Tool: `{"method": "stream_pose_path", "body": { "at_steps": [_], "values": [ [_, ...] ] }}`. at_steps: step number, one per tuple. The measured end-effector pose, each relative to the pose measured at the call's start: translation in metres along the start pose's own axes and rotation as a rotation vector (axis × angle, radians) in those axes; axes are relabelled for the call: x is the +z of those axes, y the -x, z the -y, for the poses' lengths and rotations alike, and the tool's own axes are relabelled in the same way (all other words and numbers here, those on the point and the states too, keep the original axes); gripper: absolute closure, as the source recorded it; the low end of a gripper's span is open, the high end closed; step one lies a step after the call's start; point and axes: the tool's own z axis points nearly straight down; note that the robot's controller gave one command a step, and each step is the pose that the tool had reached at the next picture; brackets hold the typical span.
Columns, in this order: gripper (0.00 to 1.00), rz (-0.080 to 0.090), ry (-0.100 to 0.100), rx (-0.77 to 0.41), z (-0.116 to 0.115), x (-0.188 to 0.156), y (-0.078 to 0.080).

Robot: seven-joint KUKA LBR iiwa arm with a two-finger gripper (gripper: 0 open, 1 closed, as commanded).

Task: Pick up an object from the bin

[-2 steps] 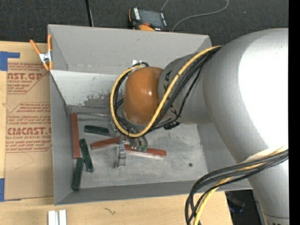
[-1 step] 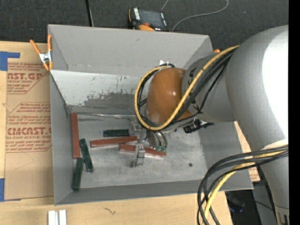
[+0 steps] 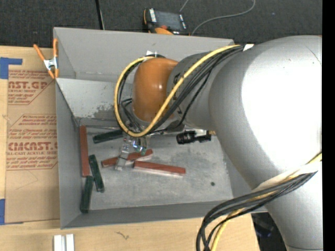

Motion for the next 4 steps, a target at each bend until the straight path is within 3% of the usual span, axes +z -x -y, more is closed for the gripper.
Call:
{"method": "stream_pose_path", "body": {
  "at_steps": [1,2,3,4],
  "values": [
    [0.00,-0.006,-0.008,0.015,0.052,0.006,-0.019],
    [1.00,-0.002,-0.004,0.012,0.049,0.004,-0.018],
    [1.00,0.006,0.000,0.018,0.055,-0.153,-0.005],
    [1.00,0.000,-0.004,0.037,0.057,-0.142,0.003]
  ]
}}
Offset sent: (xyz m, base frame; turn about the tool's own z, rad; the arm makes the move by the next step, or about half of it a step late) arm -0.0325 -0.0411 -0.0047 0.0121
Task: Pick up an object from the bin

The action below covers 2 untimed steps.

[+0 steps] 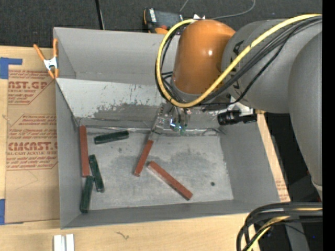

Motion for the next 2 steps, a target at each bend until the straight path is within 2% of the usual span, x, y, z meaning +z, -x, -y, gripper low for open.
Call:
{"method": "stream_pose_path", "body": {
  "at_steps": [1,2],
  "values": [
    [0.00,0.000,0.000,0.000,0.000,0.000,0.000],
    [0.00,-0.005,-0.003,-0.286,-0.009,0.115,0.015]
  ]
}}
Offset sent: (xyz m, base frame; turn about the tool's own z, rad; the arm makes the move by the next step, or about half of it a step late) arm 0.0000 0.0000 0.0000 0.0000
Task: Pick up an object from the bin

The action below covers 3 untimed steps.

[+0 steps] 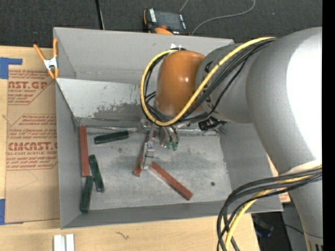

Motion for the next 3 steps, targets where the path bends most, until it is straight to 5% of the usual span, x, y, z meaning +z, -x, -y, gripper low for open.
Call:
{"method": "stream_pose_path", "body": {
  "at_steps": [1,2,3],
  "values": [
    [0.00,0.000,0.001,-0.242,-0.006,0.035,-0.053],
    [0.00,0.006,0.001,-0.261,0.021,0.032,-0.032],
    [1.00,0.006,0.002,-0.263,0.019,0.032,-0.033]
  ]
}}
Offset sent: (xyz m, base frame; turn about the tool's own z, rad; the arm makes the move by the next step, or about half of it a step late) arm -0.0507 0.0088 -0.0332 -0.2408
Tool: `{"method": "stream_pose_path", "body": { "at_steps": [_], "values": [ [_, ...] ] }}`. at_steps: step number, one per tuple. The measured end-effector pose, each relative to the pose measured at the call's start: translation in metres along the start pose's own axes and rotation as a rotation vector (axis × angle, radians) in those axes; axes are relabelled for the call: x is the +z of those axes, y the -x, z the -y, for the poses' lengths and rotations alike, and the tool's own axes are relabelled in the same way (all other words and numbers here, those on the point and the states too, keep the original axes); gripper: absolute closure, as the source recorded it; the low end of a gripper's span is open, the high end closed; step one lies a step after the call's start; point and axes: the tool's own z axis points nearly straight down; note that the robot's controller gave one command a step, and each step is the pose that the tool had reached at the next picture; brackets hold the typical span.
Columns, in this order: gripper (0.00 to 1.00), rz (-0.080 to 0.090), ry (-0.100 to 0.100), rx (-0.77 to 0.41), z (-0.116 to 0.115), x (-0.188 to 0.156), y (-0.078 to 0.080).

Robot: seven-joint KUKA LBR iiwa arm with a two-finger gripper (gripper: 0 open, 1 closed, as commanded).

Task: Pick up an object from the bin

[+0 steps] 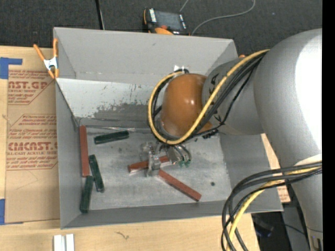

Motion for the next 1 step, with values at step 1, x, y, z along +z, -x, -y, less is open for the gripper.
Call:
{"method": "stream_pose_path", "body": {
  "at_steps": [1],
  "values": [
    [1.00,0.009,-0.001,-0.123,-0.0202,-0.1318,0.0096]
  ]
}}
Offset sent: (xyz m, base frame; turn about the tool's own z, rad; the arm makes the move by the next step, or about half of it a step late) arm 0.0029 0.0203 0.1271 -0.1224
